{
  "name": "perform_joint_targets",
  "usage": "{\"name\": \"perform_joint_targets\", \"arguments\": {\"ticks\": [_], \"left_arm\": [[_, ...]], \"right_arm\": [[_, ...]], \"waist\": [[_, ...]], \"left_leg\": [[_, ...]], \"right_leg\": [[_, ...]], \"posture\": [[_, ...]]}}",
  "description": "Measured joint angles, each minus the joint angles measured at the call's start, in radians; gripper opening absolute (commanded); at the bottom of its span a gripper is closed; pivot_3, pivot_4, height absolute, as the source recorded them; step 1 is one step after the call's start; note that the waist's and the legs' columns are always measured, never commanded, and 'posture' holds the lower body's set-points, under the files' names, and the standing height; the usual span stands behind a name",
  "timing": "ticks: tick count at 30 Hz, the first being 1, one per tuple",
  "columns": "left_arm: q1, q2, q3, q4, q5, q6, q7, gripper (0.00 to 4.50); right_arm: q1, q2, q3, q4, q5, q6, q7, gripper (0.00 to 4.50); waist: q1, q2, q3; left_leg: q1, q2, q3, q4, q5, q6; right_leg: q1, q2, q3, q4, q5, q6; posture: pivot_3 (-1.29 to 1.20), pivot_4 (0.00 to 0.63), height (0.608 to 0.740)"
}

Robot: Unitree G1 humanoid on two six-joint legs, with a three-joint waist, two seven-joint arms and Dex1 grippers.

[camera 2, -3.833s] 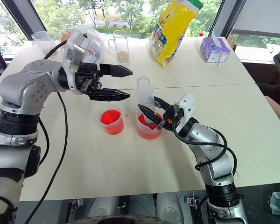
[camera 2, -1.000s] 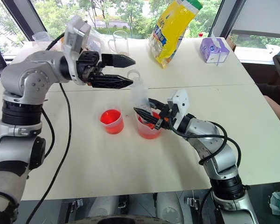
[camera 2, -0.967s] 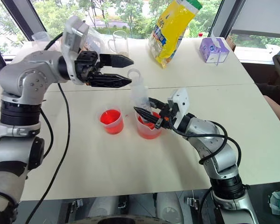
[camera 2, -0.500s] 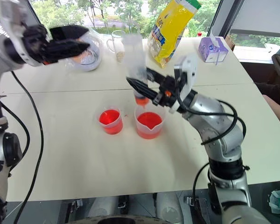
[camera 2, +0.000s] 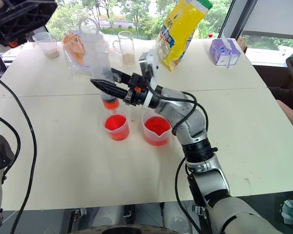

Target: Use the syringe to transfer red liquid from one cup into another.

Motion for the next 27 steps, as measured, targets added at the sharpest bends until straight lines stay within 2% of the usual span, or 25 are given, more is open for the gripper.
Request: {"name": "perform_joint_targets", "arguments": {"ticks": [8,16,18,19,20,25,27], "left_arm": [[0.088,0.018,-0.034,-0.107,-0.038,0.038,-0.008,3.99],[0.127,0.061,-0.096,-0.133,-0.021,0.038,-0.055,3.99],[0.133,0.061,-0.116,-0.133,-0.016,0.036,-0.059,3.48],[0.138,0.06,-0.12,-0.133,-0.012,0.033,-0.059,2.99],[0.147,0.057,-0.125,-0.133,-0.007,0.031,-0.059,2.79],[0.153,0.05,-0.128,-0.133,-0.007,0.031,-0.06,0.2],[0.153,0.049,-0.129,-0.133,-0.007,0.031,-0.066,0.04]], "right_arm": [[0.044,0.011,0.028,0.031,-0.058,-0.052,0.049,1.38],[0.05,0.013,0.033,0.031,-0.081,-0.056,0.056,1.38],[0.05,0.015,0.033,0.031,-0.087,-0.056,0.057,1.38],[0.05,0.017,0.033,0.031,-0.088,-0.056,0.057,1.38],[0.05,0.019,0.033,0.031,-0.09,-0.057,0.058,1.38],[0.05,0.021,0.034,0.031,-0.099,-0.063,0.062,1.38],[0.05,0.022,0.034,0.031,-0.103,-0.064,0.062,1.38]], "waist": [[-0.003,0.0,0.0],[-0.003,0.0,0.0],[-0.001,0.0,0.0],[-0.001,0.0,0.0],[-0.001,0.0,0.0],[-0.002,0.0,0.0],[-0.002,0.0,0.0]], "left_leg": [[0.0,0.0,0.0,0.0,0.0,-0.001],[0.001,0.0,0.0,0.0,0.001,-0.002],[0.001,0.0,0.0,0.0,0.001,-0.001],[0.001,0.0,0.0,0.0,0.001,-0.001],[0.001,0.0,0.0,0.0,0.001,-0.002],[0.0,0.0,0.0,0.0,0.001,-0.001],[0.0,0.0,0.0,0.0,0.001,-0.002]], "right_leg": [[0.0,0.0,0.0,0.001,0.0,0.0],[-0.001,0.0,0.0,0.002,0.0,0.0],[-0.001,0.0,0.0,0.002,0.0,0.0],[-0.001,0.0,0.0,0.002,0.0,0.0],[-0.001,0.0,0.0,0.002,0.0,0.0],[-0.001,0.0,0.0,0.002,0.0,0.0],[-0.001,0.0,0.0,0.002,0.0,0.0]], "posture": [[0.0,0.15,0.74],[0.0,0.15,0.74],[0.0,0.15,0.74],[0.0,0.15,0.74],[0.0,0.15,0.74],[0.0,0.15,0.74],[0.0,0.15,0.74]]}}
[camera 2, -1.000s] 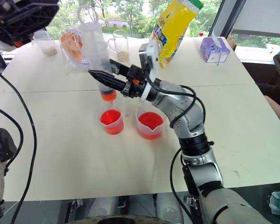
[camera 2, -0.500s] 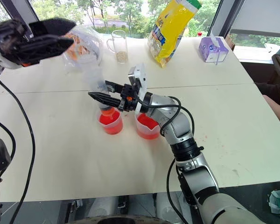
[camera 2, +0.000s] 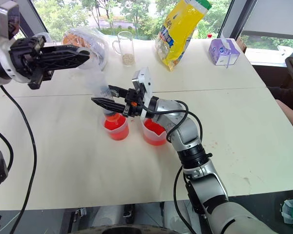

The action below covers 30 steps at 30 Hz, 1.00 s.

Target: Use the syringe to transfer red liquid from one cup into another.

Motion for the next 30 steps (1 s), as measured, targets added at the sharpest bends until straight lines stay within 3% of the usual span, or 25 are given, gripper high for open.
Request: {"name": "perform_joint_targets", "arguments": {"ticks": [30], "left_arm": [[0.118,0.015,-0.013,-0.116,0.053,-0.103,-0.015,0.04]], "right_arm": [[-0.032,-0.026,-0.017,-0.092,0.027,0.19,-0.028,1.38]], "waist": [[0.001,0.0,0.0]], "left_leg": [[0.0,0.0,0.0,0.0,0.0,0.0]], "right_leg": [[0.0,0.0,0.0,0.0,0.0,0.0]], "posture": [[0.0,0.15,0.74]]}}
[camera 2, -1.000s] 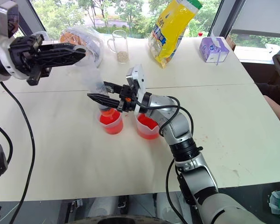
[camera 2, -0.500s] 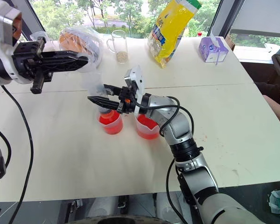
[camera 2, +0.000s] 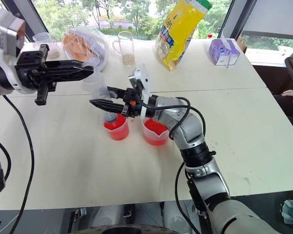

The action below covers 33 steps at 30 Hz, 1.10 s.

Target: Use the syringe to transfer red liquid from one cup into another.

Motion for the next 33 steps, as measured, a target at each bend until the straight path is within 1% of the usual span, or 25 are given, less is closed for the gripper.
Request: {"name": "perform_joint_targets", "arguments": {"ticks": [8,11,17,18,23,27,29,33], "left_arm": [[-0.019,-0.009,0.007,0.009,0.0,0.002,0.013,0.04],[-0.067,-0.017,-0.006,0.053,-0.004,0.039,0.022,1.24],[-0.115,-0.035,-0.013,0.132,-0.021,0.087,0.052,4.25],[-0.121,-0.035,-0.012,0.146,-0.021,0.088,0.054,4.45],[-0.158,0.0,0.018,0.22,-0.02,0.08,0.043,4.45],[-0.154,0.051,0.031,0.256,0.006,0.04,0.014,4.45],[-0.145,0.054,0.034,0.262,0.008,0.032,0.006,4.45],[-0.108,0.049,0.037,0.26,0.01,0.01,-0.005,4.45]], "right_arm": [[-0.017,-0.003,-0.008,-0.002,0.003,0.007,-0.011,1.38],[-0.017,0.009,-0.017,-0.006,0.014,0.005,-0.025,1.38],[-0.008,0.018,-0.021,-0.021,0.029,-0.009,-0.024,1.38],[-0.005,0.018,-0.021,-0.028,0.03,-0.013,-0.023,1.38],[0.001,0.025,-0.025,-0.038,0.036,-0.021,-0.036,1.38],[0.001,0.024,-0.043,-0.038,0.054,-0.012,-0.046,1.38],[-0.007,0.024,-0.069,-0.038,0.072,0.008,-0.069,1.38],[-0.089,0.018,-0.152,-0.042,0.14,0.098,-0.154,1.38]], "waist": [[0.0,0.0,0.0],[0.002,0.0,0.0],[-0.002,0.0,0.0],[-0.002,0.0,0.0],[-0.002,0.0,0.0],[-0.002,0.0,0.0],[0.001,0.0,0.0],[0.001,0.0,0.0]], "left_leg": [[0.0,0.0,0.0,0.0,0.0,0.0],[0.0,0.0,0.0,0.0,0.0,0.0],[0.0,0.0,0.0,0.0,0.0,0.0],[0.0,0.0,0.0,0.0,0.0,0.0],[0.0,0.0,0.0,0.0,0.0,0.0],[0.0,0.0,0.0,0.0,0.0,0.0],[0.0,0.0,0.0,0.0,0.0,0.0],[0.0,0.0,0.0,0.0,0.0,0.0]], "right_leg": [[0.0,0.0,0.0,0.0,0.0,0.0],[0.0,0.0,0.0,0.0,0.0,0.0],[0.0,0.0,0.0,0.0,0.0,0.0],[0.0,0.0,0.0,0.0,0.0,0.0],[0.0,0.0,0.0,0.0,0.0,0.0],[0.0,0.0,0.0,0.0,0.0,0.0],[0.0,0.0,0.0,0.0,0.0,0.0],[0.0,-0.001,0.0,0.0,0.0,0.0]], "posture": [[0.0,0.15,0.74],[0.0,0.15,0.74],[0.0,0.15,0.74],[0.0,0.15,0.74],[0.0,0.15,0.74],[0.0,0.15,0.74],[0.0,0.15,0.74],[0.0,0.15,0.74]]}}
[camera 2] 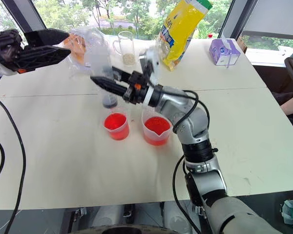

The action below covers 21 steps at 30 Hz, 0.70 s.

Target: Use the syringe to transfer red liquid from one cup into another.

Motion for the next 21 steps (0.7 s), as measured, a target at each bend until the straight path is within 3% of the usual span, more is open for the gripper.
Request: {"name": "perform_joint_targets", "arguments": {"ticks": [6,12,14,18,21], "left_arm": [[0.139,-0.049,-0.008,-0.087,0.0,-0.024,-0.012,4.45],[0.239,-0.104,-0.063,-0.22,0.001,-0.035,-0.012,4.45],[0.244,-0.115,-0.067,-0.236,0.001,-0.037,-0.008,4.45],[0.256,-0.123,-0.078,-0.266,0.009,-0.051,-0.002,4.45],[0.274,-0.136,-0.094,-0.282,0.011,-0.051,0.005,4.45]], "right_arm": [[-0.201,-0.168,-0.261,0.003,0.146,0.322,-0.306,1.38],[-0.329,-0.361,-0.435,0.103,0.215,0.861,-0.529,1.38],[-0.314,-0.473,-0.417,0.162,0.268,0.97,-0.574,1.38],[-0.192,-0.647,-0.29,0.255,0.374,0.993,-0.638,1.38],[-0.1,-0.7,-0.226,0.285,0.43,0.994,-0.656,1.38]], "waist": [[0.003,0.0,0.0],[-0.001,0.0,0.0],[0.0,0.0,0.0],[0.0,0.0,0.0],[-0.002,0.0,0.0]], "left_leg": [[-0.001,0.0,0.0,0.0,0.0,0.001],[-0.002,0.0,0.001,-0.002,-0.001,0.002],[-0.002,0.0,0.001,-0.003,-0.001,0.002],[-0.002,-0.001,0.003,-0.002,-0.002,0.003],[-0.002,-0.001,0.003,-0.002,-0.002,0.004]], "right_leg": [[0.0,-0.002,-0.001,-0.002,0.0,0.0],[-0.001,-0.002,0.0,-0.003,0.0,0.0],[-0.001,-0.002,0.0,-0.004,0.0,-0.001],[-0.001,-0.002,0.001,-0.005,0.0,0.0],[-0.001,-0.001,0.002,-0.005,0.0,0.0]], "posture": [[0.0,0.15,0.74],[0.0,0.15,0.74],[0.0,0.15,0.74],[0.0,0.15,0.74],[0.0,0.15,0.74]]}}
